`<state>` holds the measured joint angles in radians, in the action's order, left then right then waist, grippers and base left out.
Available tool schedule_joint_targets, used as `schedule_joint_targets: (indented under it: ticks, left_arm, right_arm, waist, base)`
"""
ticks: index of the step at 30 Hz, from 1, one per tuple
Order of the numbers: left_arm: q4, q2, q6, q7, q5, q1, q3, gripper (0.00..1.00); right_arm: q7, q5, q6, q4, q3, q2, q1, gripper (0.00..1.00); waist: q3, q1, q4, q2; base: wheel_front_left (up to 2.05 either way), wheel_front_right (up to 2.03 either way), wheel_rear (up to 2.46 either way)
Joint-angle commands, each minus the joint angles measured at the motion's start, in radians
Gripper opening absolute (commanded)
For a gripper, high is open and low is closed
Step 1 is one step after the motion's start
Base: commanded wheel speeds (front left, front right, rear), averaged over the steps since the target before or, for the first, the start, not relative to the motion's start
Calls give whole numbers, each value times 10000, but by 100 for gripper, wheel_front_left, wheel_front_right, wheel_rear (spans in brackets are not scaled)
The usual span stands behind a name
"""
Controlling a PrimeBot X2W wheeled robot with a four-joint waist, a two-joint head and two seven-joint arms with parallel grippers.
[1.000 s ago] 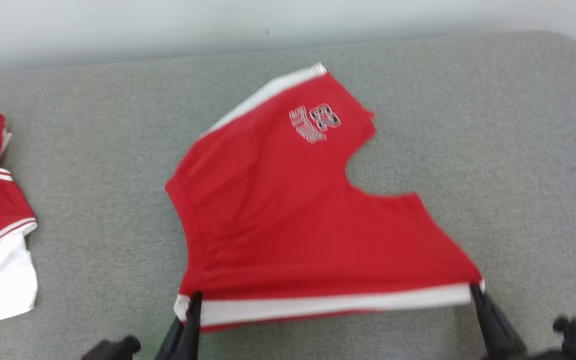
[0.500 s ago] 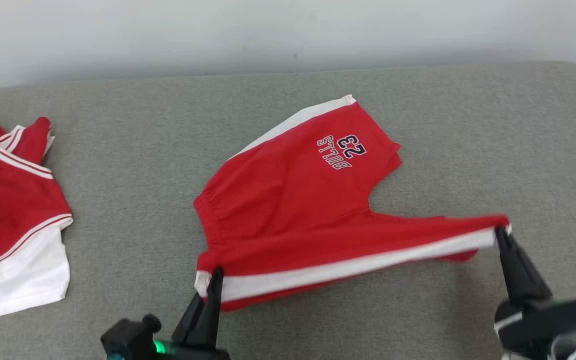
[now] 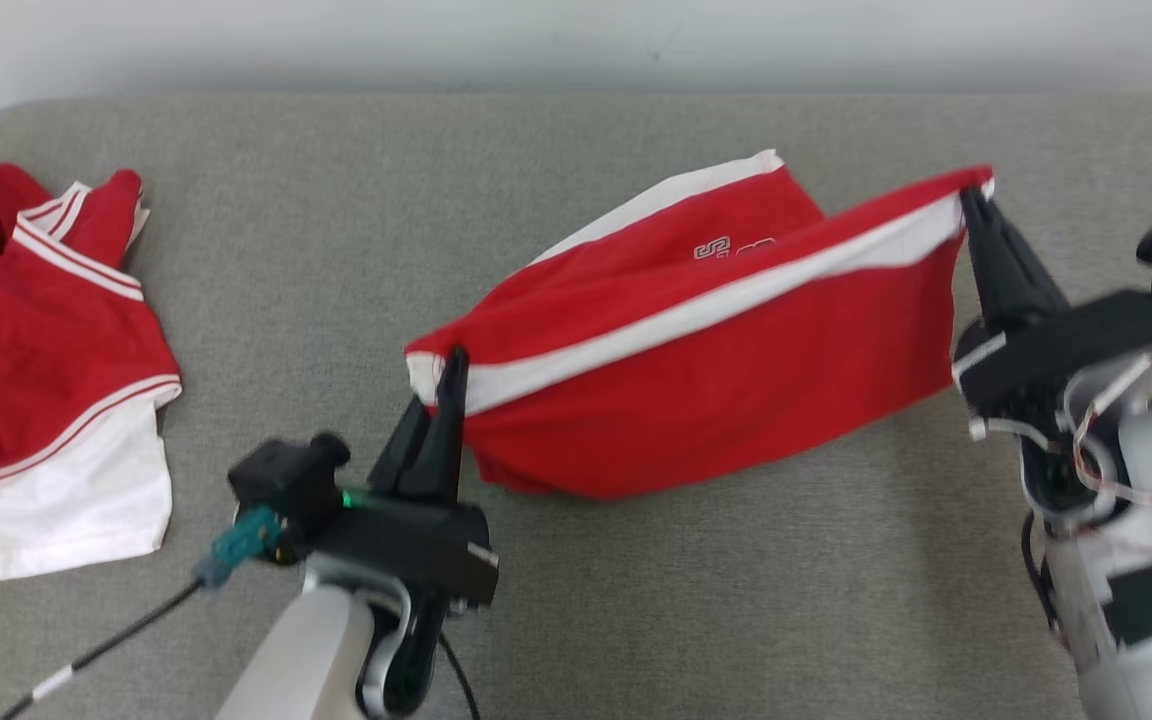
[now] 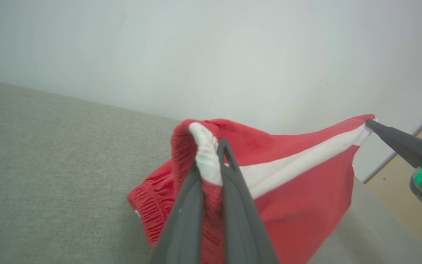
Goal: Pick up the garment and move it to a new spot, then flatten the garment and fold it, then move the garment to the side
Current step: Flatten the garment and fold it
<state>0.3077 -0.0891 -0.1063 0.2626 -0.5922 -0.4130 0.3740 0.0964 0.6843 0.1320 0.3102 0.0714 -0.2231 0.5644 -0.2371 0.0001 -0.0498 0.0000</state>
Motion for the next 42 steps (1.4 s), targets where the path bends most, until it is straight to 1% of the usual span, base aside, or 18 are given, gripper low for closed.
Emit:
schedule_joint_targets:
  ticks: [1, 7, 11, 15, 19, 20, 21, 22, 23, 25, 28, 34, 38, 42]
  left_arm:
    - [146, 64, -45, 31, 90, -245, -25, 0]
    - [1365, 320, -67, 30, 206, -1621, -262, 0]
    - [2110, 342, -105, 32, 19, -2449, -251, 0]
    - [2305, 367, -137, 32, -438, -3069, 144, 0]
    - [2638, 368, -55, 32, -727, -3493, 594, 0]
    - [2712, 372, -11, 32, -797, -3553, 670, 0]
    - [2775, 372, 11, 32, -807, -3590, 747, 17]
    - [2788, 369, 94, 32, -691, -3652, 781, 53]
    - [2747, 368, 175, 32, -412, -3719, 807, 100]
    - [2594, 375, 284, 33, -128, -3559, 761, 100]
    - [2317, 366, 401, 33, 286, -3075, 521, 100]
    - [1550, 367, 518, 31, 784, -1759, -281, 100]
    - [292, 372, 676, 31, 1466, -489, -1347, 100]
    - [-824, 375, 765, 30, 2465, 451, -1995, 100]
  right_arm:
    - [-46, -50, -24, 278, -7, -54, 300, 0]
    - [-334, -448, -26, 3083, 254, -188, 2804, 0]
    - [-618, -679, -26, 4677, 549, -211, 4151, 0]
    - [-954, -1013, -26, 6067, 887, -270, 5147, 0]
    - [-1262, -1200, -26, 7036, 1314, -203, 5725, 0]
    - [-1416, -1270, -26, 7196, 1422, -224, 5841, 16]
    - [-1517, -1230, -26, 7352, 1494, -195, 5912, 100]
    - [-1619, -1183, -26, 7479, 1574, -169, 5956, 100]
    - [-1710, -1141, -26, 7581, 1667, -168, 5992, 100]
    - [-1885, -1126, -26, 7600, 1970, -247, 5946, 100]
    - [-2024, -928, -26, 7544, 2472, -549, 5552, 100]
    - [-2057, -243, -26, 7290, 3237, -1157, 4761, 100]
    - [-1936, 318, -26, 7197, 3758, -1417, 4107, 100]
    - [-1877, 659, -26, 7266, 4028, -1503, 3753, 100]
  waist:
    - [-377, -1, -314, 0]
    - [-1046, -1, -718, 0]
    - [-1494, -1, -1006, 0]
    - [-1892, -1, -1169, 0]
    - [-2045, -1, -1194, 0]
    - [-2057, -1, -1185, 0]
    - [-2050, -1, -1169, 0]
    - [-2029, -1, -1148, 0]
    - [-1995, -1, -1125, 0]
    - [-1901, -1, -1069, 0]
    - [-1681, -1, -1025, 0]
    - [-1193, -1, -952, 0]
    - [-869, -1, -989, 0]
    - [-734, -1, -1147, 0]
  base:
    - [0, 0, 0]
    - [0, 0, 0]
    - [0, 0, 0]
    - [0, 0, 0]
    - [0, 0, 0]
    - [0, 0, 0]
    - [0, 0, 0]
    - [0, 0, 0]
    - [0, 0, 0]
    - [0, 0, 0]
    - [0, 0, 0]
    - [0, 0, 0]
    - [0, 0, 0]
    - [0, 0, 0]
